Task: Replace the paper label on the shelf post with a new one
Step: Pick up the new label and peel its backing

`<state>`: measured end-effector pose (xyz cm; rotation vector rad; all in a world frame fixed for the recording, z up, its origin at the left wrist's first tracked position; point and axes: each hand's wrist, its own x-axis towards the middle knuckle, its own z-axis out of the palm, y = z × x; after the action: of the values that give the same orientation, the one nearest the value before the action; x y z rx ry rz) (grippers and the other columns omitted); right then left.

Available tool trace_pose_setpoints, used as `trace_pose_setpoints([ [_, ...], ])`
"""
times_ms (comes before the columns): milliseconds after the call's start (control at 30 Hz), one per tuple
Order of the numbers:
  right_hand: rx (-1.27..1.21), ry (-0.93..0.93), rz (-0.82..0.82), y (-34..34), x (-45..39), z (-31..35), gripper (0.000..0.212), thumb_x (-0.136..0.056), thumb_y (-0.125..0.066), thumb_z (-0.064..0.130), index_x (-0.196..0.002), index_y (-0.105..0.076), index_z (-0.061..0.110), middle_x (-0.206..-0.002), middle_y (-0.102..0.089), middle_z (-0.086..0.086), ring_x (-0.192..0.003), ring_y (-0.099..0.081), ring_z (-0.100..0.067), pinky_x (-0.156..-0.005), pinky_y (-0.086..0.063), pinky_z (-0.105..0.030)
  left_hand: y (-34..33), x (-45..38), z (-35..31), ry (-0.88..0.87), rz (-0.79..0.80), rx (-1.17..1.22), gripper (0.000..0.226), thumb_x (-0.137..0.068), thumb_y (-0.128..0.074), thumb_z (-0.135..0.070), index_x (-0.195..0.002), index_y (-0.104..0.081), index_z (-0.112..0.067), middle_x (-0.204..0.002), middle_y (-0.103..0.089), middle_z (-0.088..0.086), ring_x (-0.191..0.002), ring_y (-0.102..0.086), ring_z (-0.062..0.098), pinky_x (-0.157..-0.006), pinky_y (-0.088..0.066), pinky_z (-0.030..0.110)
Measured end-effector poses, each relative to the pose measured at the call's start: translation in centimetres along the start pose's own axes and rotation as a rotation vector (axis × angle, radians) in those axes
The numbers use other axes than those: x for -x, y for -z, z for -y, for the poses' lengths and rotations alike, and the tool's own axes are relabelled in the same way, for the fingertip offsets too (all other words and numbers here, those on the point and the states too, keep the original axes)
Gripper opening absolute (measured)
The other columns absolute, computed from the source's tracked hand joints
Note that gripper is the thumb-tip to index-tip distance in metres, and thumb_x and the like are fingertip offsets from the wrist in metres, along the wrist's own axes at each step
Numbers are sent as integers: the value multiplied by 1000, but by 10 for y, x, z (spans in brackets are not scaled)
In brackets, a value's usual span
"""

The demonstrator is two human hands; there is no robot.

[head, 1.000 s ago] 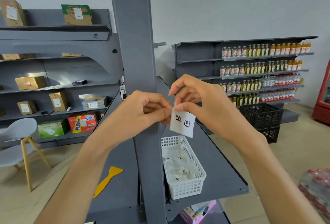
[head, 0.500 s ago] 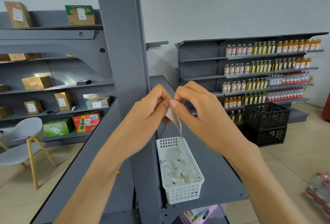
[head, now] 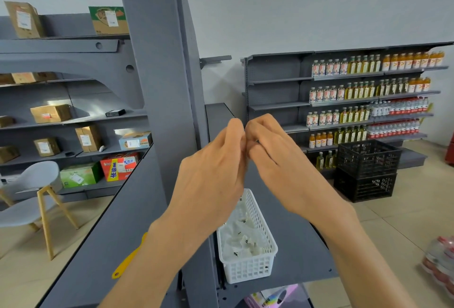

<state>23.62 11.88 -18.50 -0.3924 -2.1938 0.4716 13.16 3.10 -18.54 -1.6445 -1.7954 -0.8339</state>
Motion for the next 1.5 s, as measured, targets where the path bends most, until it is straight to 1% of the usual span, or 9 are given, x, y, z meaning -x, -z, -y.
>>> trace_pose_setpoints([
  [167, -15, -9, 52, 1, 0, -7, 19, -97, -39, 6, -81, -48, 11, -95, -47, 3, -81, -50, -15, -74, -42, -23, -6, 0, 2, 4, -2, -13, 15, -101, -35, -24, -89, -27, -23, -58, -26, -12, -39, -27, 7, -35, -27, 23],
  [267, -147, -72, 94, 4, -1, -11, 20, -98, -40, 6, -80, -48, 9, -97, -49, 0, -86, -51, -16, -78, -41, -24, -8, 2, 3, 30, 31, 104, 17, -104, -26, -27, -88, -31, -22, -63, -44, -6, -50, -47, 19, -47, -44, 34],
  [367, -202, -93, 124, 5, -1, -14, 20, -99, -44, 7, -80, -50, 7, -97, -50, -1, -87, -50, -15, -80, -40, -21, -7, 3, 3, 80, 72, 238, 20, -105, -25, -29, -88, -33, -23, -71, -56, -4, -62, -50, 19, -56, -44, 29],
  [500, -172, -102, 112, 6, 0, -16, 19, -99, -47, 10, -80, -52, 12, -98, -50, 4, -83, -50, -8, -74, -38, -15, -7, 2, 1, 123, 120, 329, 20, -107, -28, -26, -88, -35, -23, -73, -59, -4, -59, -48, 14, -57, -43, 30],
  [667, -96, -93, 89, 7, 2, -19, 16, -98, -50, 13, -83, -55, 17, -104, -50, 9, -93, -56, -9, -82, -47, -27, -5, 1, 0, 165, 165, 281, 15, -105, -33, -29, -94, -40, -22, -73, -62, -8, -75, -65, 14, -66, -50, 37],
  [900, -64, -80, 70, 7, 4, -23, 17, -98, -52, 17, -81, -54, 19, -104, -50, 12, -96, -55, -3, -82, -49, -25, -9, 2, 4, 163, 241, 245, 17, -106, -34, -29, -91, -41, -23, -70, -56, -32, -58, -47, 10, -53, -40, 24],
  [1067, -121, -66, 57, 8, 5, -22, 16, -97, -53, 17, -82, -56, 17, -103, -52, 10, -100, -56, -6, -88, -52, -31, -6, 2, 4, 164, 251, 288, 19, -107, -33, -28, -89, -38, -23, -75, -65, -12, -50, -45, 9, -51, -38, 24],
  [1300, -124, -54, 33, 6, 6, -21, 17, -99, -50, 16, -83, -53, 15, -99, -51, 8, -98, -56, -8, -85, -50, -30, -6, 1, 5, 159, 284, 380, 22, -107, -31, -34, -91, -38, -19, -74, -63, -4, -44, -41, 9, -51, -30, 27],
  [1500, -10, -10, -1, -2, 11, -18, 17, -102, -41, 13, -85, -45, 13, -96, -46, 5, -84, -52, -22, -78, -49, -44, -12, 1, 4, 165, 242, 308, 20, -106, -31, -30, -90, -37, -19, -61, -54, -17, -49, -42, 12, -50, -31, 27],
])
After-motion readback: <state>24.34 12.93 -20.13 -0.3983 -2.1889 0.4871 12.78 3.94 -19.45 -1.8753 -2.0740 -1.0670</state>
